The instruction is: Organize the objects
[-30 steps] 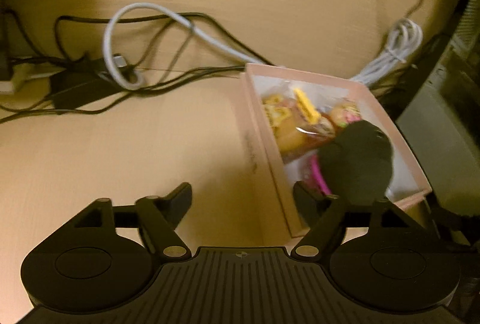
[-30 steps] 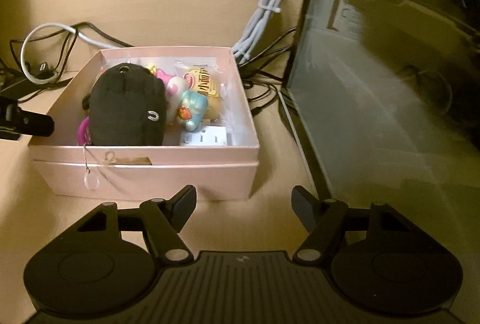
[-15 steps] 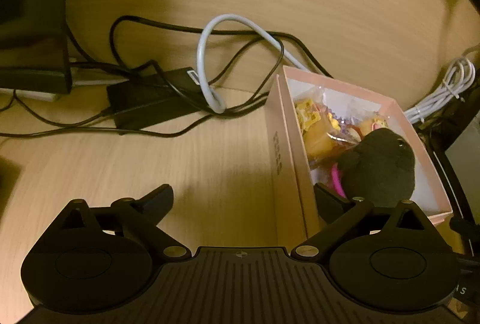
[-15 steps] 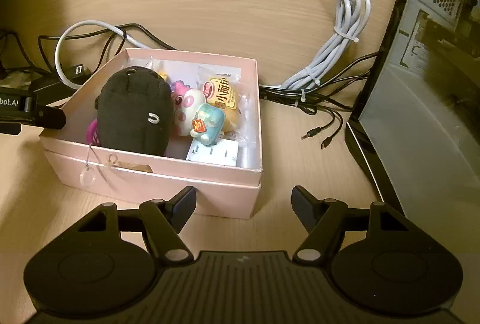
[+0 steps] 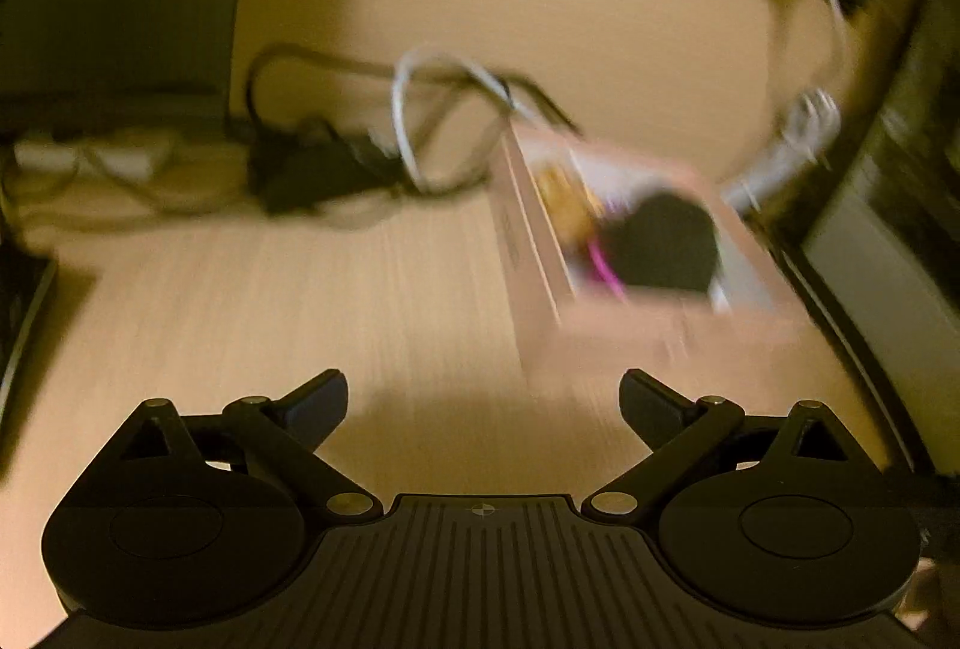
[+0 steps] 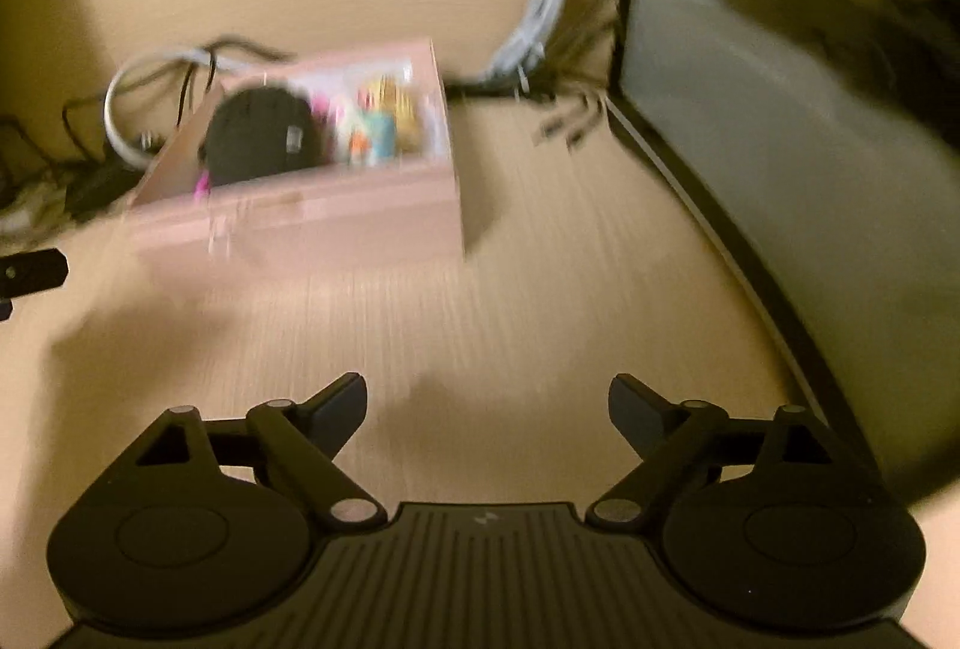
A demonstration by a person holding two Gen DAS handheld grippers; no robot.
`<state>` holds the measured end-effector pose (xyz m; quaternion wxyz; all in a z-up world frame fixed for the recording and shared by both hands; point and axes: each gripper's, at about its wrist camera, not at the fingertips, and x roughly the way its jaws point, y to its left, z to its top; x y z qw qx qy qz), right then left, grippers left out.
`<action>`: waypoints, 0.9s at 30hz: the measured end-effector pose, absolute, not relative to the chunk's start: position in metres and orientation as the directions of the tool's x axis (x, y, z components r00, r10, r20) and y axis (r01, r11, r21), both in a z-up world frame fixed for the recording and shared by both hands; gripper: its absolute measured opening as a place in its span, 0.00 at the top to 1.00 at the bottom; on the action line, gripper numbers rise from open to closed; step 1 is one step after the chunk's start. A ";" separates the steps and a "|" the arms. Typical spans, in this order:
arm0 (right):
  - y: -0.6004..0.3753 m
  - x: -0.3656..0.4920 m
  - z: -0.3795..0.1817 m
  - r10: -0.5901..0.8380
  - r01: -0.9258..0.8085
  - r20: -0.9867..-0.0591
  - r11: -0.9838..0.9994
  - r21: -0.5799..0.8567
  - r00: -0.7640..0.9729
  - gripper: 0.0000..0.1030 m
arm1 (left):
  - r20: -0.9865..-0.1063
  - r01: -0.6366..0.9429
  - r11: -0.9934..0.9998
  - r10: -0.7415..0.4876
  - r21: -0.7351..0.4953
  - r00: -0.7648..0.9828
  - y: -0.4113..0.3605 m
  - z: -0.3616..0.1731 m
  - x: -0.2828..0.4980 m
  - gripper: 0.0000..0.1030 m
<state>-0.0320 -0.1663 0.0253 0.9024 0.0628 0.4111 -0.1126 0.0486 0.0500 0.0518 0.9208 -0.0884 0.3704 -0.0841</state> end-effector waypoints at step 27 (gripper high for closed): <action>-0.160 -0.058 -0.020 -0.049 0.068 -0.653 0.998 0.004 0.756 0.00 | -0.633 -0.031 1.000 0.025 0.001 0.774 -0.023 -0.003 -0.022 0.03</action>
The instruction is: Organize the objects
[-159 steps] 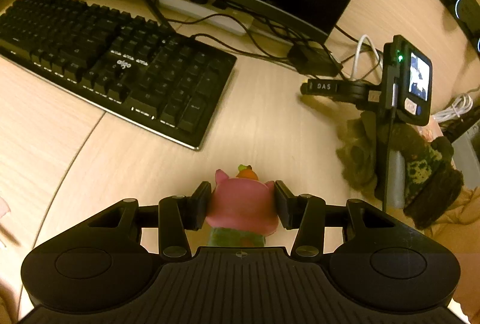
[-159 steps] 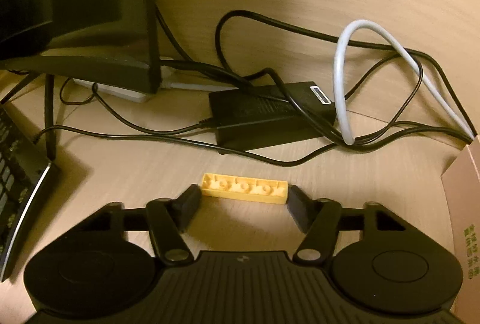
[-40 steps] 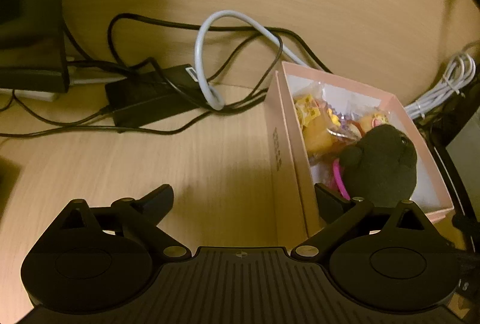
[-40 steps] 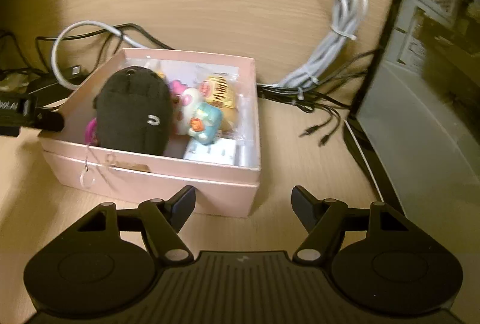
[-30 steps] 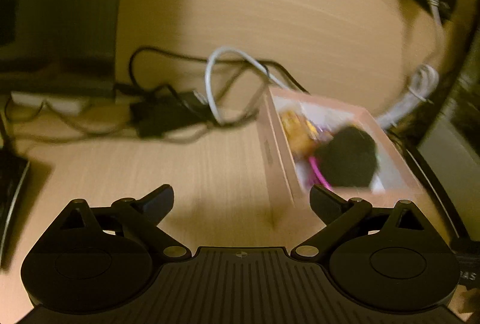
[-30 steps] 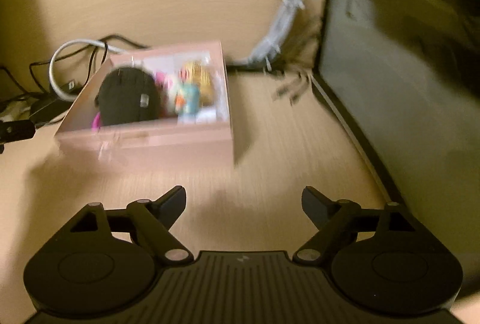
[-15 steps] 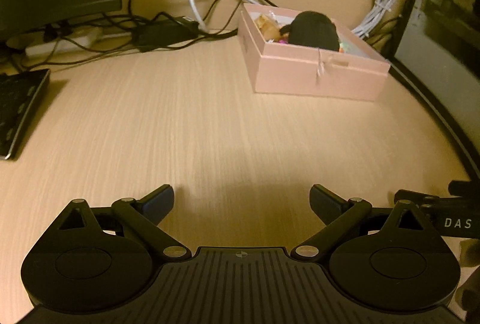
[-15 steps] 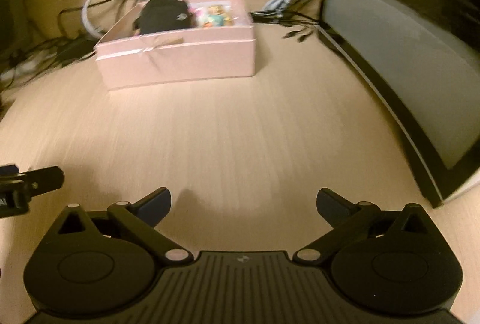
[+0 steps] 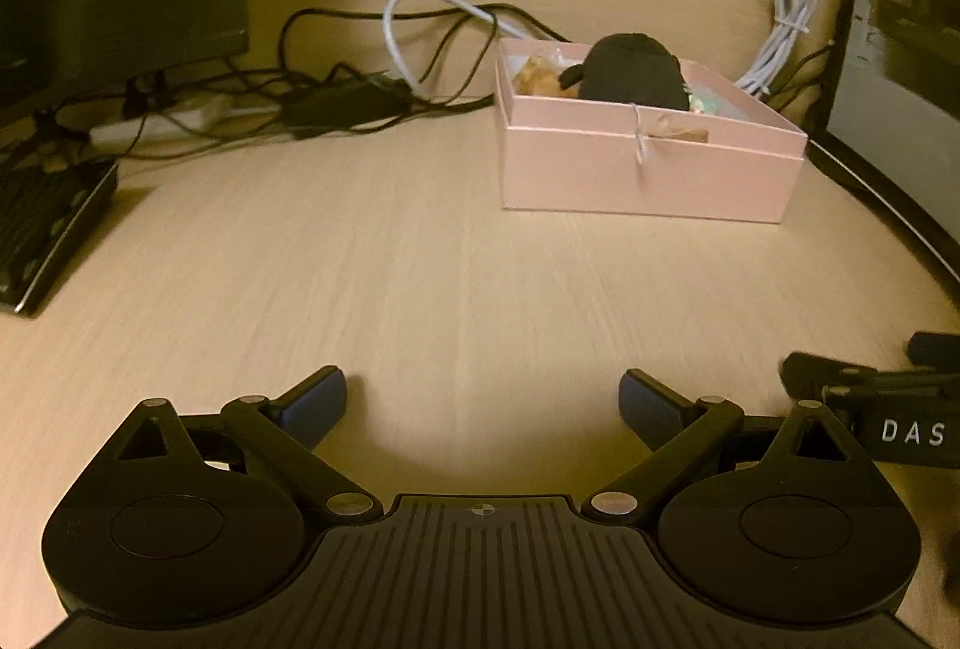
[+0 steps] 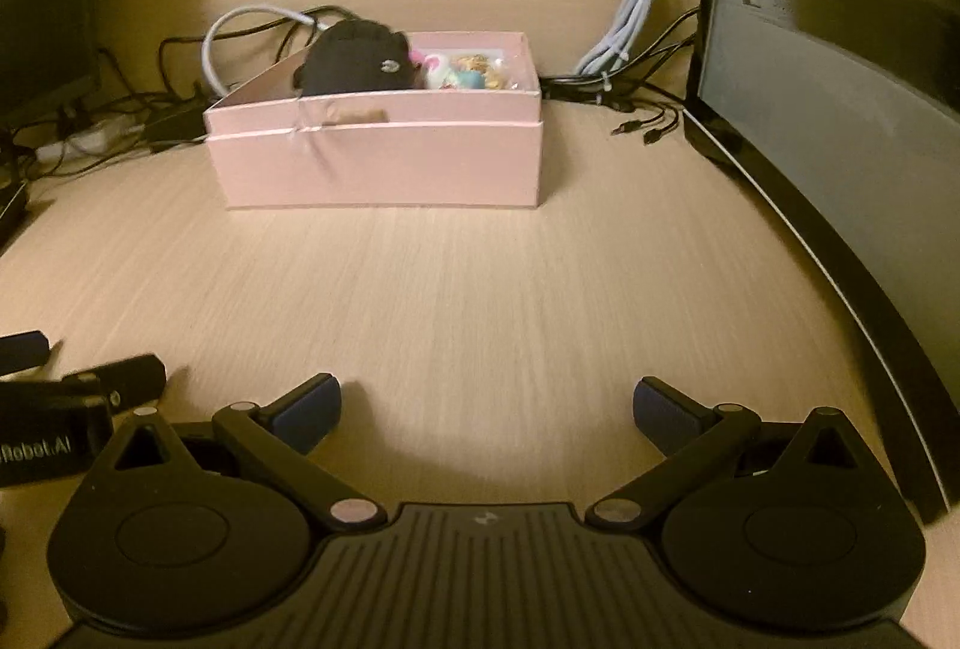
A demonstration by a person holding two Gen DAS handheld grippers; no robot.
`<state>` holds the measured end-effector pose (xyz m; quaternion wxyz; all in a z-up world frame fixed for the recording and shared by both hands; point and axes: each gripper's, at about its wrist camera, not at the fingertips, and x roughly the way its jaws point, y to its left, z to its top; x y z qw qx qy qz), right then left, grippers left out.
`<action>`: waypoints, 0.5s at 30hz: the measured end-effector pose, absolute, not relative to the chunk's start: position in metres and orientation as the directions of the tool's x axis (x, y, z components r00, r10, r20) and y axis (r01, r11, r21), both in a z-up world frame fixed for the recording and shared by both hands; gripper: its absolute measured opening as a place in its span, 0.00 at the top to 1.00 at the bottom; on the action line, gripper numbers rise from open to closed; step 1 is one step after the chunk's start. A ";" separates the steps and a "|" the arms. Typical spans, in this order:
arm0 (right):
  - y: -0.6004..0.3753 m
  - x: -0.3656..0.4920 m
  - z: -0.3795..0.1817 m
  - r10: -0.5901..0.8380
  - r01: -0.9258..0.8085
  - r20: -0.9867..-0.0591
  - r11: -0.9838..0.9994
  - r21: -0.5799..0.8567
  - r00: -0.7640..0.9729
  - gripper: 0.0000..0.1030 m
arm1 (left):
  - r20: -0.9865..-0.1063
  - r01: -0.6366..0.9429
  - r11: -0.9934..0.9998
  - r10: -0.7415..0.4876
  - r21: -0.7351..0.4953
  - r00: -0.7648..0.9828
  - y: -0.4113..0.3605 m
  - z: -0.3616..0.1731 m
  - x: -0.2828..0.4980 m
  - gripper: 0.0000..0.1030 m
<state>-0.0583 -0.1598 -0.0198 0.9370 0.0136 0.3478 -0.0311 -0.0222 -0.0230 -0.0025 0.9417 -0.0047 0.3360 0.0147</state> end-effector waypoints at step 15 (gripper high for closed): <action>-0.170 -0.035 -0.023 -0.054 0.076 -0.641 0.997 0.006 0.766 0.00 | -0.637 -0.019 1.000 0.022 0.013 0.770 -0.032 -0.005 0.008 0.02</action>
